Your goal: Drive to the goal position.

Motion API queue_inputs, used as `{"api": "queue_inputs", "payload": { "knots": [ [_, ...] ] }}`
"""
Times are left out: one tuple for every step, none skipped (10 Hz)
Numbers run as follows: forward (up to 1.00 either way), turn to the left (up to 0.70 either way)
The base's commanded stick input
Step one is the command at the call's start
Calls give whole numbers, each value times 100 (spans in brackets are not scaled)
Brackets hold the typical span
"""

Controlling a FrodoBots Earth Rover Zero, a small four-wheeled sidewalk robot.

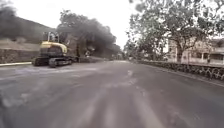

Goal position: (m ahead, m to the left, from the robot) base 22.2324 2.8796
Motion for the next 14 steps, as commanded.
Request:
{"api": "queue_inputs", "payload": {
  "knots": [
    [70, 0],
    [70, 0],
    [70, 0],
    [70, 0],
    [70, 0],
    [70, 0],
    [70, 0],
    [70, 0],
    [70, 0],
    [70, 0],
    [70, 0],
    [70, 0],
    [70, 0],
    [70, 0]
  ]
}}
